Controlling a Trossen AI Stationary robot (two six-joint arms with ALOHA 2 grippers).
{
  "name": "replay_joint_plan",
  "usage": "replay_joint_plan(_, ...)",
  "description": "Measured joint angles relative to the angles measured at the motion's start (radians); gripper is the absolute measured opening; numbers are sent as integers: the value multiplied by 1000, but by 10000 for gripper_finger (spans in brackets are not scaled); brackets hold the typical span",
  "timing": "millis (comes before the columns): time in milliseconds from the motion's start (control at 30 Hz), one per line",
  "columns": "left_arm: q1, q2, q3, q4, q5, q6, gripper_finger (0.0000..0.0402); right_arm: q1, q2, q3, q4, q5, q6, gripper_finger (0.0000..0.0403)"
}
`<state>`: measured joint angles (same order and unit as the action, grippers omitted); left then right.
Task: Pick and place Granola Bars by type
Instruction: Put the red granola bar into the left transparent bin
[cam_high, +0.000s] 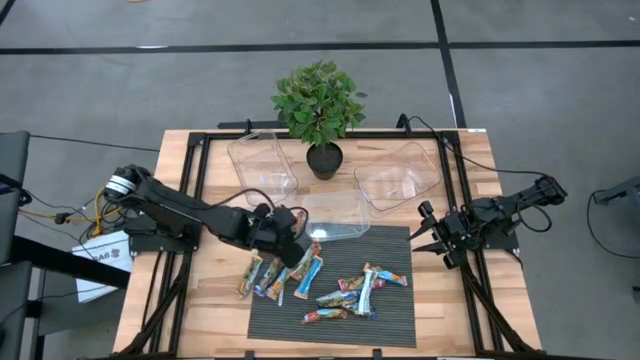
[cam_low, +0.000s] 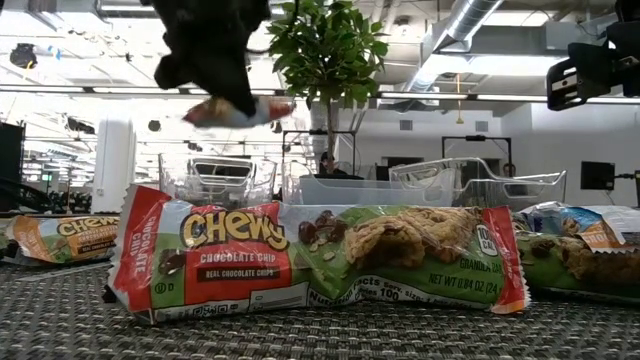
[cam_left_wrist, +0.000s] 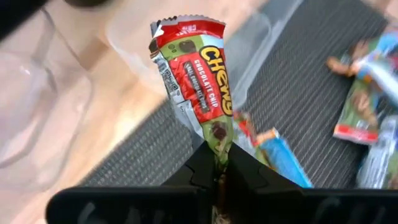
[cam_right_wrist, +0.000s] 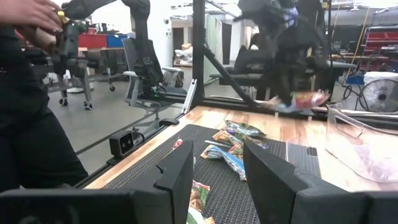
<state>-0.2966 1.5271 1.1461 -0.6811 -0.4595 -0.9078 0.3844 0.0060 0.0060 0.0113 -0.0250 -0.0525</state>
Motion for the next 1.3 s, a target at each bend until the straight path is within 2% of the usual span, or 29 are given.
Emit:
replay_joint_plan(367, 32, -127, 0, -22, -178, -6, 17, 0, 0, 0, 0, 0, 0, 134)
replay_joint_plan(600, 48, -150, 0, -111, -187, -5, 6, 0, 0, 0, 0, 0, 0, 133)
replay_joint_plan(867, 97, -221, -22, -228, -213, 17, 13, 0, 0, 0, 0, 0, 0, 133)
replay_joint_plan(1067, 173, -259, -23, -329, -234, 100, 14, 0, 0, 0, 0, 0, 0, 134)
replay_joint_plan(1300, 295, -268, -24, -367, -274, 319, 15, 0, 0, 0, 0, 0, 0, 133)
